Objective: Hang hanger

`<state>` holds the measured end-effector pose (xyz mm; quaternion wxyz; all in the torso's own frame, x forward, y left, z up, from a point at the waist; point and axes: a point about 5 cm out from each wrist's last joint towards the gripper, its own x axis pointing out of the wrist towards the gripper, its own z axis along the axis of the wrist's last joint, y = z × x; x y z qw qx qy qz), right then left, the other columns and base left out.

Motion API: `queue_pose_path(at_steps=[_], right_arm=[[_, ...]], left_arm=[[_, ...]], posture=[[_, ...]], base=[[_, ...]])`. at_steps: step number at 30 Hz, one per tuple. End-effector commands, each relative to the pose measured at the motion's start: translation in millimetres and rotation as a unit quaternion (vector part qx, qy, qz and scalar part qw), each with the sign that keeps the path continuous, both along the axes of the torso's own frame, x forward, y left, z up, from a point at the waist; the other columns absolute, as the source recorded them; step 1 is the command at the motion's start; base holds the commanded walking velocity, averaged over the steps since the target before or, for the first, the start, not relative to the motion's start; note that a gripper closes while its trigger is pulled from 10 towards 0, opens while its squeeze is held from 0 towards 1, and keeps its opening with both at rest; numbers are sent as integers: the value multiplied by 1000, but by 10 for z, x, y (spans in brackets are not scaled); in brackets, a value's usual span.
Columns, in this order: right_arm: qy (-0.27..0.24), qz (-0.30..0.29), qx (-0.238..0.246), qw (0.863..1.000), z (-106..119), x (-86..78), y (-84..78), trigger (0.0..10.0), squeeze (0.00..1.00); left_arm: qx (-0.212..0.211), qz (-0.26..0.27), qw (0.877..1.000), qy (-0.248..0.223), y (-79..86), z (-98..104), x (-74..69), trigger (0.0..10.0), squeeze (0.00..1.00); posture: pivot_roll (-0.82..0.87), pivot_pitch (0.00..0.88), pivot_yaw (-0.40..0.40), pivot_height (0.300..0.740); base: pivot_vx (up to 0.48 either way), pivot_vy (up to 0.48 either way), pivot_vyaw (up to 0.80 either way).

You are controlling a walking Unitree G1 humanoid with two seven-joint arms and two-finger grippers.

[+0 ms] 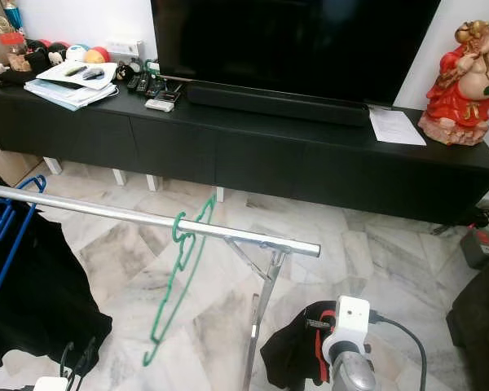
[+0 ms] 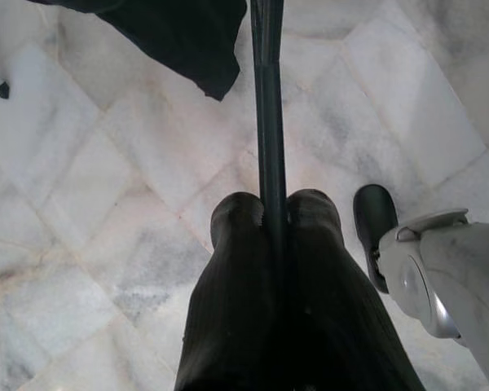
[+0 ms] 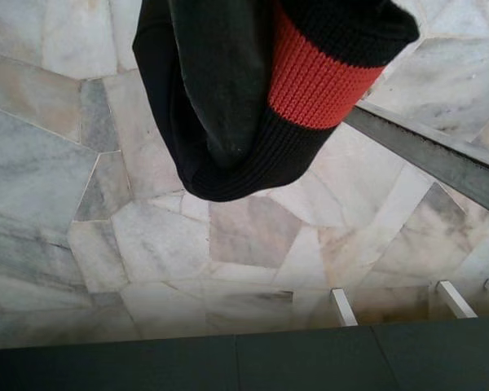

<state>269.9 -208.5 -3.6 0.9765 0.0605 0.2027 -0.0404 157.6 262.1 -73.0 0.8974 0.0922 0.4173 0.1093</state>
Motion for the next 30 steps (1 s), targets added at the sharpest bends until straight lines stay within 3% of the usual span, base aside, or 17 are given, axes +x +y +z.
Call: queue_pose_path(at_steps=[1,6,14,18,22,30], right_arm=[[-5,-6,-9,1000,3,-17,-46,10000,0],[0,-14,-16,1000,-13,-40,-69,10000,0],[2,-18,-9,1000,-26,-48,-64,10000,0],[5,-18,-10,1000,-34,-52,-61,10000,0],[7,-21,-11,1000,-37,-53,-65,10000,0],[11,-28,-14,999,-41,-55,-81,10000,0]], left_arm=[[-8,-2,1000,21,-27,-51,-71,10000,0],[-11,-3,999,32,-9,-71,-121,10000,0],[-14,2,998,57,-1,-129,-267,10000,0],[-18,9,996,86,-14,-199,-459,10000,0],[-20,12,995,97,-34,-231,-552,10000,0],[-21,16,995,95,39,-220,-628,10000,0]], posture=[[-92,84,-20,740],[-91,76,-17,740],[-90,71,-15,740],[-89,74,-16,740],[-88,77,-16,740],[-84,81,-18,740]], base=[[0,322,0],[0,345,800],[0,343,0],[0,331,0],[0,333,0],[0,330,0]])
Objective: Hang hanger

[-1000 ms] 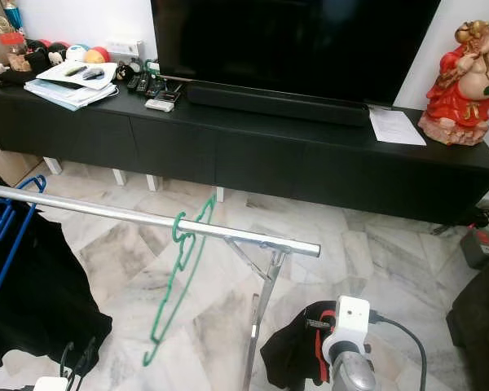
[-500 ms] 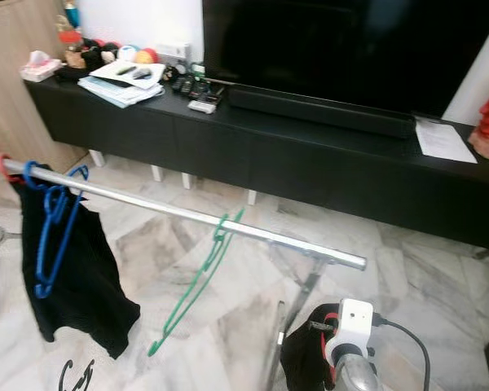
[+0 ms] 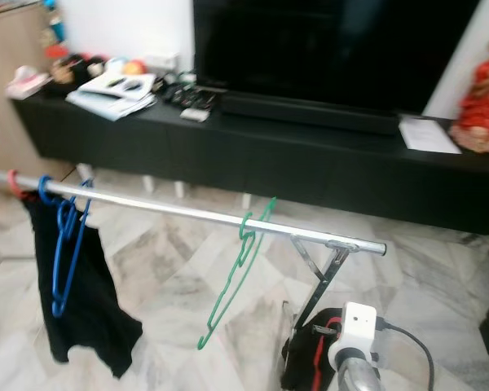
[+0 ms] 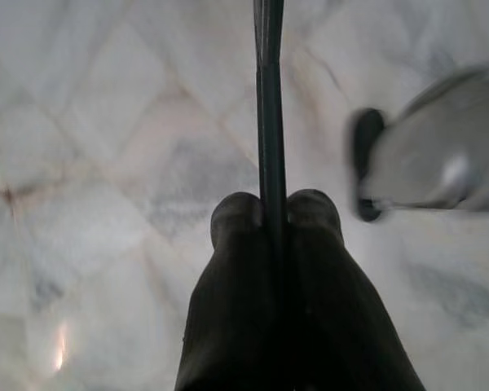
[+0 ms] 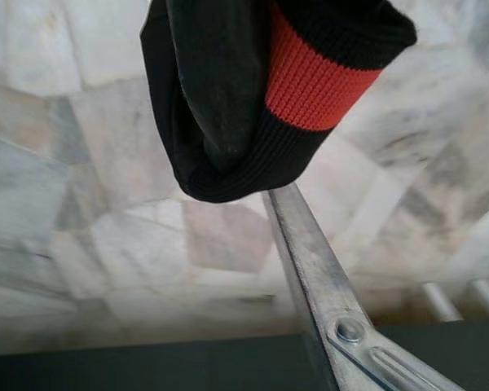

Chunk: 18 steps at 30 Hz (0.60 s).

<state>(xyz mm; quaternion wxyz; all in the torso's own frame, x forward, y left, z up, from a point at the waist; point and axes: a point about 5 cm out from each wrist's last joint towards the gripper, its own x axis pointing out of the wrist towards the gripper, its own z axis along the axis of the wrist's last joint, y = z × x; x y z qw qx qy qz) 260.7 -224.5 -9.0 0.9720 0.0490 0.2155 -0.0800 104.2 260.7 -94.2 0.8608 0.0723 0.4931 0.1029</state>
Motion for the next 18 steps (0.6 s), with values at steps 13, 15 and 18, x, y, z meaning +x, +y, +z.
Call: queue_pose_path(at_steps=[13,15,18], right_arm=[[13,-18,-5,1000,-20,17,29,10000,0],[13,-18,-5,1000,-19,19,31,10000,0],[14,-18,-6,1000,-20,21,33,10000,0]], left_arm=[[3,11,1000,17,199,17,-244,10000,0],[2,10,1000,18,205,17,-260,10000,0],[1,11,1000,19,207,14,-279,10000,0]], posture=[[-80,87,-20,740],[-79,87,-20,740],[-79,88,-20,740]], base=[[0,327,0],[0,319,0],[0,314,0]])
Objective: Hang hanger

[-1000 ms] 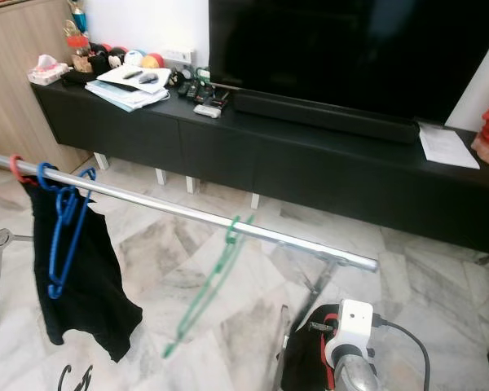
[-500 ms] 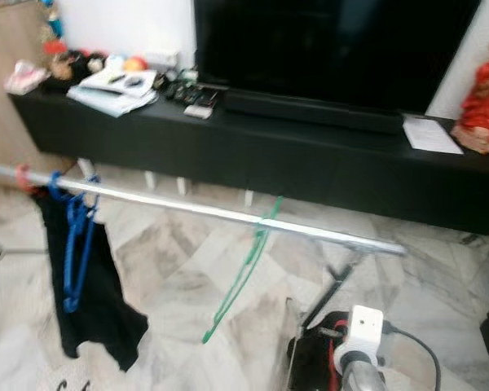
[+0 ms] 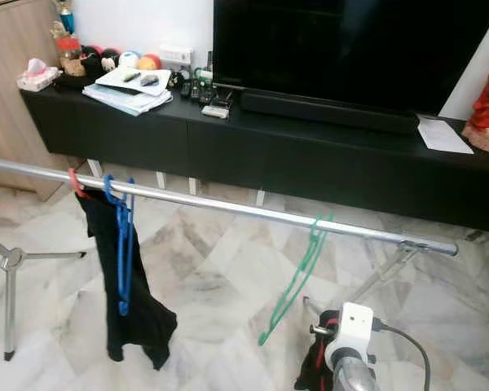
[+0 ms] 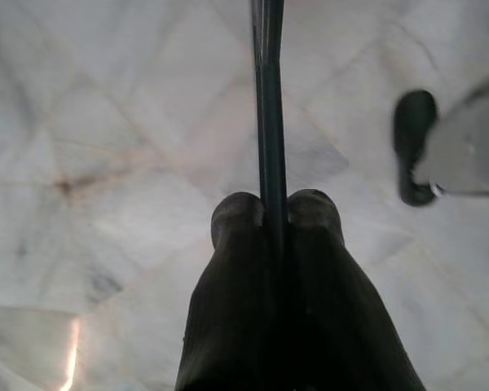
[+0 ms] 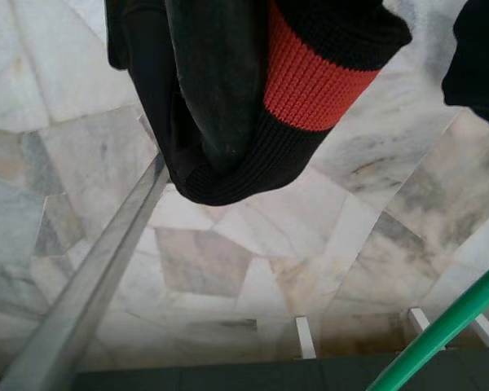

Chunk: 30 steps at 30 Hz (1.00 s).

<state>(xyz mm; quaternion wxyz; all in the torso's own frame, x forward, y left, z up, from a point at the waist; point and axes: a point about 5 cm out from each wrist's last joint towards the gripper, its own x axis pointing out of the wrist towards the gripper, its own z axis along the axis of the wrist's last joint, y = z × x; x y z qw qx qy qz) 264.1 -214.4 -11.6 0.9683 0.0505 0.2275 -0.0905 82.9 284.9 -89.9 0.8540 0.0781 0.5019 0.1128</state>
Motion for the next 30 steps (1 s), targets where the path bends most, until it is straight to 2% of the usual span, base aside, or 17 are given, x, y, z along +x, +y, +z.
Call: queue_pose_path(at_steps=[1,7,13,30], right_arm=[[1,-8,-7,1000,5,-14,-67,10000,0],[12,-8,-10,1000,-20,-24,-58,10000,0],[20,-13,-13,1000,-38,-36,-54,10000,0],[11,-24,-10,1000,-11,-12,-56,10000,0]], left_arm=[[-9,5,1000,9,-36,-29,-70,10000,0],[-14,5,1000,17,-50,-46,-127,10000,0],[-15,-1,1000,22,-56,-53,-156,10000,0],[-19,-8,1000,20,-78,-54,-125,10000,0]], posture=[[-79,88,-20,740],[-79,89,-21,740],[-76,89,-21,740],[-75,89,-21,740]], base=[[0,311,0],[0,292,0],[0,0,0],[0,0,0]])
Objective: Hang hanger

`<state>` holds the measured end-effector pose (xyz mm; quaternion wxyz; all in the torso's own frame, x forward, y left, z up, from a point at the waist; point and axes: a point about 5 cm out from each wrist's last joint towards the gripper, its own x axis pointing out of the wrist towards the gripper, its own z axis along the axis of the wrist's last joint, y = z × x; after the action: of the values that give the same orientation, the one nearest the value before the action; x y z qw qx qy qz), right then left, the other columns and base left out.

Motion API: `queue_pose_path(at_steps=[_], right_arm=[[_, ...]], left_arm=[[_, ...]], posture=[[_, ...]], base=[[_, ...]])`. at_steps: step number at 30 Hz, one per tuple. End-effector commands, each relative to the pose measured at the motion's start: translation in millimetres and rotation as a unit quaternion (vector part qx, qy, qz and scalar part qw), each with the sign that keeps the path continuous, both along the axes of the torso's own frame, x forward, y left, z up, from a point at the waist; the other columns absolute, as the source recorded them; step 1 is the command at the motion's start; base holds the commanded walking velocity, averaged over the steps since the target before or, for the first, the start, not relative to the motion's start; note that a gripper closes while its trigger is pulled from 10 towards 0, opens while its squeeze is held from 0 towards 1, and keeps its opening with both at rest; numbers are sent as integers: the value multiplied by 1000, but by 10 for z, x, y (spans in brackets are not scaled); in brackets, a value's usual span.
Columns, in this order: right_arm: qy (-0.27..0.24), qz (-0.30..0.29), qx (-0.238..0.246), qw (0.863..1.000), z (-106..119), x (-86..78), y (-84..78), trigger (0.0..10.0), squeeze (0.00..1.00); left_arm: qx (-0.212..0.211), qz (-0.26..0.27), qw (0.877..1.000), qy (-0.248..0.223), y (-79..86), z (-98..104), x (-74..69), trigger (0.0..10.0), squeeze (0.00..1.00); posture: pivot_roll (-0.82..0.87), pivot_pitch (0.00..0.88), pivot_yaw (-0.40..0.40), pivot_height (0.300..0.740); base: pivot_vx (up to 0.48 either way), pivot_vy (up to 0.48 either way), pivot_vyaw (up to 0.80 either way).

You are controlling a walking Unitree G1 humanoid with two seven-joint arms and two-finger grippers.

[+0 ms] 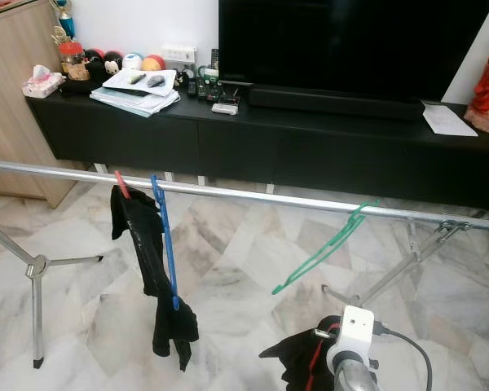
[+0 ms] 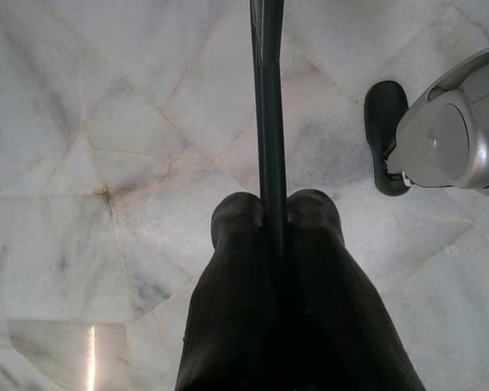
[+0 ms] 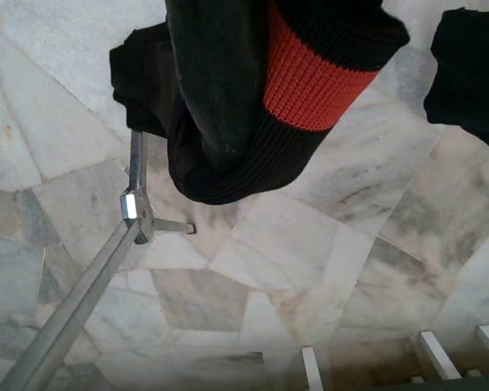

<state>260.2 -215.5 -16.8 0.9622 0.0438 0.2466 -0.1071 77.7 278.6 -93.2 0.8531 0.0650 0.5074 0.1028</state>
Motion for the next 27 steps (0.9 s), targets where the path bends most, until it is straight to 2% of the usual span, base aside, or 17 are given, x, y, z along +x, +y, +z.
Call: queue_pose_path(at_steps=[1,7,27], right_arm=[[-11,-10,-2,1000,42,28,-45,10000,0],[-11,-11,0,1000,45,32,-46,10000,0],[-11,-26,5,1000,51,41,-67,10000,0]], left_arm=[[-3,-7,1000,15,-16,-22,-73,10000,0],[-4,-7,1000,15,-18,-23,-70,10000,0],[-5,-2,1000,14,-23,-25,-66,10000,0]], posture=[[-75,89,-21,740],[-75,89,-20,740],[-73,82,-22,740]], base=[[0,0,0],[-164,0,0],[-280,0,0]])
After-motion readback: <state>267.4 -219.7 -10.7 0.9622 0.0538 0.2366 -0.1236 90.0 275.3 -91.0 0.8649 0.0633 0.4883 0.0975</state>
